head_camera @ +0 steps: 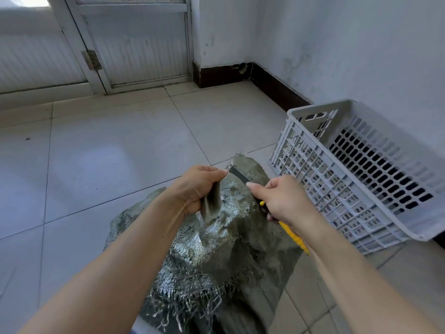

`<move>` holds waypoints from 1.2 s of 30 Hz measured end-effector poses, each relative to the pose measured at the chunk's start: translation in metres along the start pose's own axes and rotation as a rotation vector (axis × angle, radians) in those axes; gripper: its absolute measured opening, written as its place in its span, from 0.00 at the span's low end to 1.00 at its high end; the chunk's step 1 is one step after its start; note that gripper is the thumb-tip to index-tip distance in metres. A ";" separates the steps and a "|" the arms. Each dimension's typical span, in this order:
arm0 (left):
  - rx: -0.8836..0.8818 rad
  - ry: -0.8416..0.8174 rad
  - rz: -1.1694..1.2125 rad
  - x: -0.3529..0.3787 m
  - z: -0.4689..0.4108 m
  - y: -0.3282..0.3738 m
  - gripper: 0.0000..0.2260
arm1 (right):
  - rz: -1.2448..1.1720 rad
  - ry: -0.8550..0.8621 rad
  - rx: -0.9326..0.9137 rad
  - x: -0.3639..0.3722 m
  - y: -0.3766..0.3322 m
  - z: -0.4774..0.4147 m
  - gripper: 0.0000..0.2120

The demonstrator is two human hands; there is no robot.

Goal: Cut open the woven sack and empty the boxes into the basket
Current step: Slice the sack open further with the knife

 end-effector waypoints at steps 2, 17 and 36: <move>0.019 -0.005 -0.001 0.003 0.001 0.000 0.09 | -0.154 -0.081 0.096 0.008 0.008 0.001 0.20; -0.016 -0.184 -0.211 0.022 0.016 -0.011 0.10 | -0.188 -0.046 0.206 -0.024 0.021 -0.006 0.18; -0.005 -0.357 -0.035 0.047 0.026 0.004 0.11 | -0.023 -0.164 -0.150 -0.002 -0.024 0.012 0.07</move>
Point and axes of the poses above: each hand's wrist, its own z-axis away from the middle knuckle, its own x-axis out of the palm, y = z × x, the point moved 9 cm from there along -z, towards the middle knuckle, and after that the axes turned 8 degrees about x, right-handed, at the moved point
